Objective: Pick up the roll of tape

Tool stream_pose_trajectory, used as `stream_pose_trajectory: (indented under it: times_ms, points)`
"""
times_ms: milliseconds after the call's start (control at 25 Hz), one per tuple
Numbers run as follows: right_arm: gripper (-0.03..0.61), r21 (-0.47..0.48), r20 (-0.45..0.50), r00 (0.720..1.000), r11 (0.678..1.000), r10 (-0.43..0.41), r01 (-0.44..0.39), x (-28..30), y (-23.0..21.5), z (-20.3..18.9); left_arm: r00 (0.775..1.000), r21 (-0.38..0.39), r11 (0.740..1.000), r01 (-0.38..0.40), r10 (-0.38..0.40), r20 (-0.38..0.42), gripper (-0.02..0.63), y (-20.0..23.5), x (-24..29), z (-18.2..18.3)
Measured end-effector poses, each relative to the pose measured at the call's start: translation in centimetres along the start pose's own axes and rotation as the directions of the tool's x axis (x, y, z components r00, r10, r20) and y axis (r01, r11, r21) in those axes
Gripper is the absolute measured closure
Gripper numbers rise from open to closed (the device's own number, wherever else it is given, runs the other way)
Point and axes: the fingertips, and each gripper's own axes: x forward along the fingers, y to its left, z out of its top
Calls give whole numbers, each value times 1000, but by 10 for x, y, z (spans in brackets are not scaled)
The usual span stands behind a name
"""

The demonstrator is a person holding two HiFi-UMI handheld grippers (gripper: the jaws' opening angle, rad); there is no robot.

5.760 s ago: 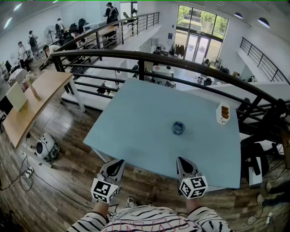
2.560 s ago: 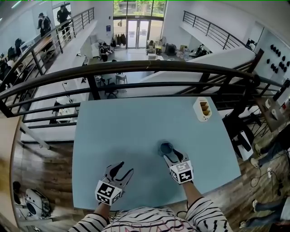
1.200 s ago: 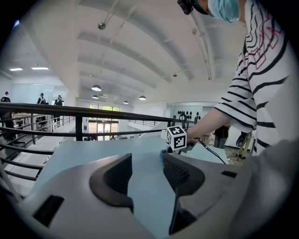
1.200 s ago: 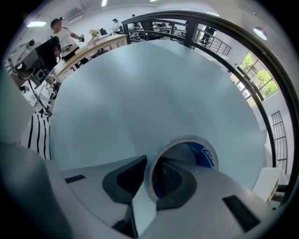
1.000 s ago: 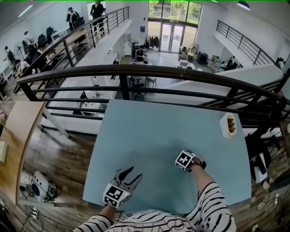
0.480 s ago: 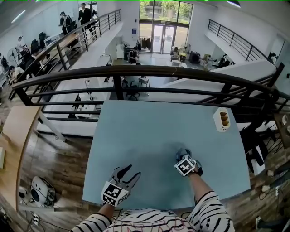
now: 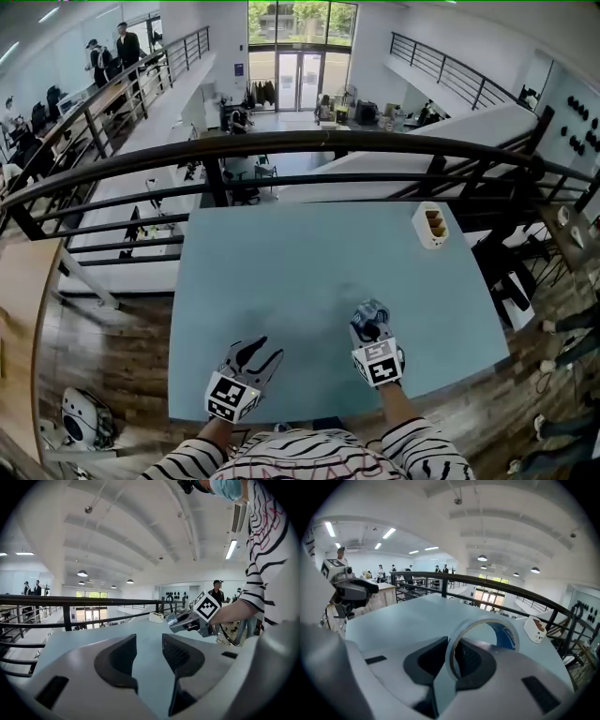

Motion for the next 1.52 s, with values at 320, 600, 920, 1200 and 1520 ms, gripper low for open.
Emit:
stream_pose_trajectory:
  times_ms: [320,600,920,1200,1520]
  points:
    - [517,97,186,980,994,-63,46,-72,30,20,998,44,997,59,-60,11,494,-22,-6,-1]
    - [515,158,266,960,986,-87,46,-111,51,19,997,65,995,73,-73,11,572,-36,-18,-5]
    - [517,191,286,955,981,-82,27,-127,78,9,998,56,996,63,-63,-3,583,-40,-41,-12]
    - [517,194,261,962,981,-75,24,-124,87,-4,998,46,997,66,-66,-1,584,-41,-45,-20]
    - [517,187,264,961,982,-80,30,-123,93,1,998,40,997,61,-62,6,584,-38,-54,-20]
